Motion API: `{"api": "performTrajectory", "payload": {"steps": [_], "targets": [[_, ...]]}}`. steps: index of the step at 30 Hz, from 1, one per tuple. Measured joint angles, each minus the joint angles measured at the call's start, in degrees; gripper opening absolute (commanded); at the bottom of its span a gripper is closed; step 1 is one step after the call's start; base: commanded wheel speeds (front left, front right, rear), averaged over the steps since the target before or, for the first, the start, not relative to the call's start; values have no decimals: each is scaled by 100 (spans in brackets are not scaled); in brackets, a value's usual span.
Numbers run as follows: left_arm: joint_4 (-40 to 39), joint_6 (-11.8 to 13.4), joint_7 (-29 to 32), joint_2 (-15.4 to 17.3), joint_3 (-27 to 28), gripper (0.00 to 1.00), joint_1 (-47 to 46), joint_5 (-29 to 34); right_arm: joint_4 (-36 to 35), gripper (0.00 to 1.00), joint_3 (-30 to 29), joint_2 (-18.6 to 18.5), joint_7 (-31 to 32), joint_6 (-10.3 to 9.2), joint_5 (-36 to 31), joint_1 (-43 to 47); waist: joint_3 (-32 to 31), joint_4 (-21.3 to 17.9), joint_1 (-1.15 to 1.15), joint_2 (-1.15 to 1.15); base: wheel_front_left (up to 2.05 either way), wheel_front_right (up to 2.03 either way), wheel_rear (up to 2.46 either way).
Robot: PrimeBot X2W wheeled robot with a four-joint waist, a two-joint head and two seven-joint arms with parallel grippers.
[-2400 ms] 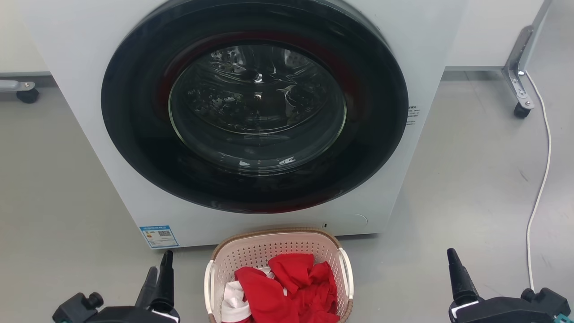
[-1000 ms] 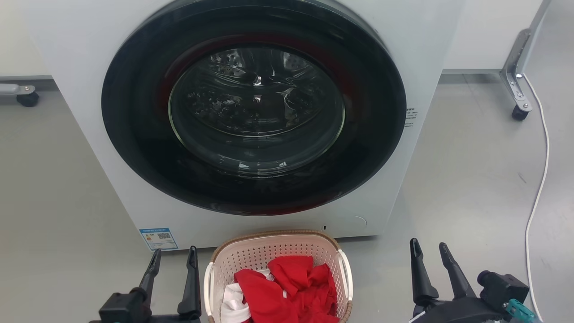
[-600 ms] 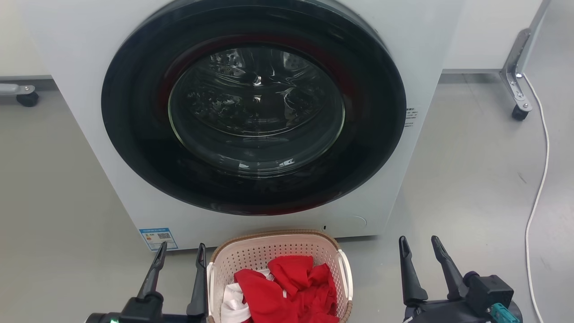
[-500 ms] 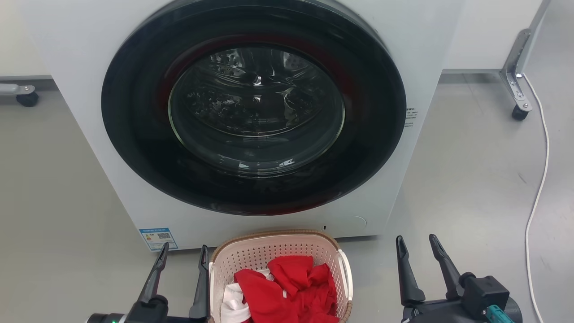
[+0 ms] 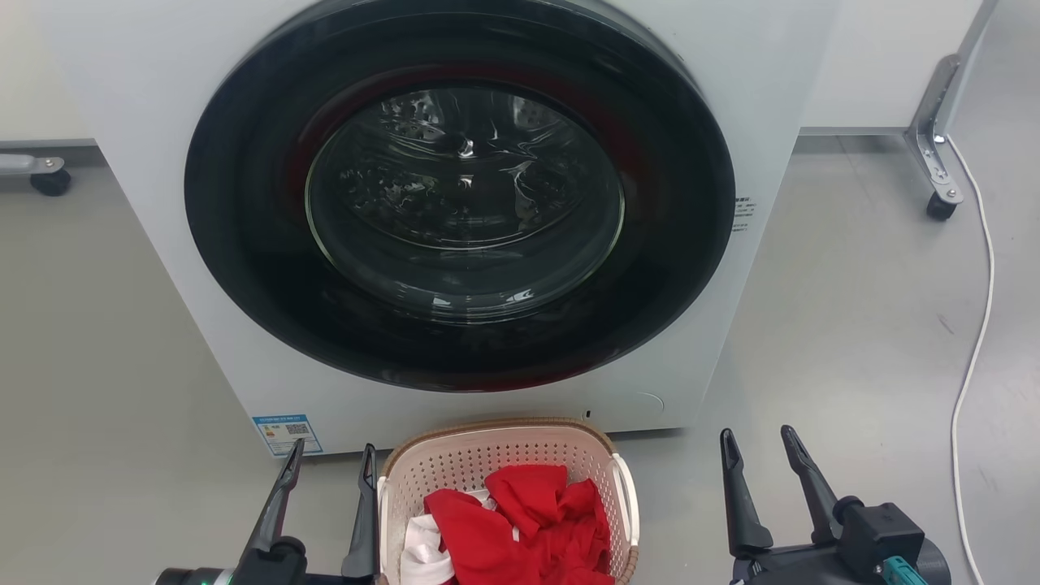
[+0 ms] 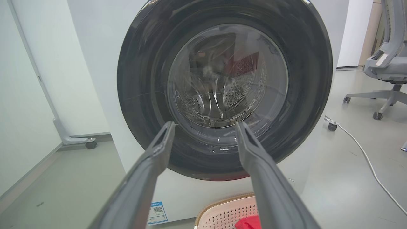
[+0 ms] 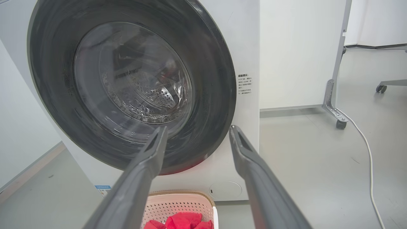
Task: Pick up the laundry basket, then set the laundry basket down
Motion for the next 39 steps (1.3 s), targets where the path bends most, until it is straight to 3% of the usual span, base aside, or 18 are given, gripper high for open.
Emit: {"api": "performTrajectory", "payload": {"steps": [23,39], "targets": [[-127,-1,0,-5,69,100,116,14,-115,100,-97,22,-1,52,-100,68,90,11,0,0,0,0,0],[118,-58,-1,-29,246,100,-527,-10,78,100,-368,-21,-25,205,-140,-769,1055,22,1,0,0,0,0]]}}
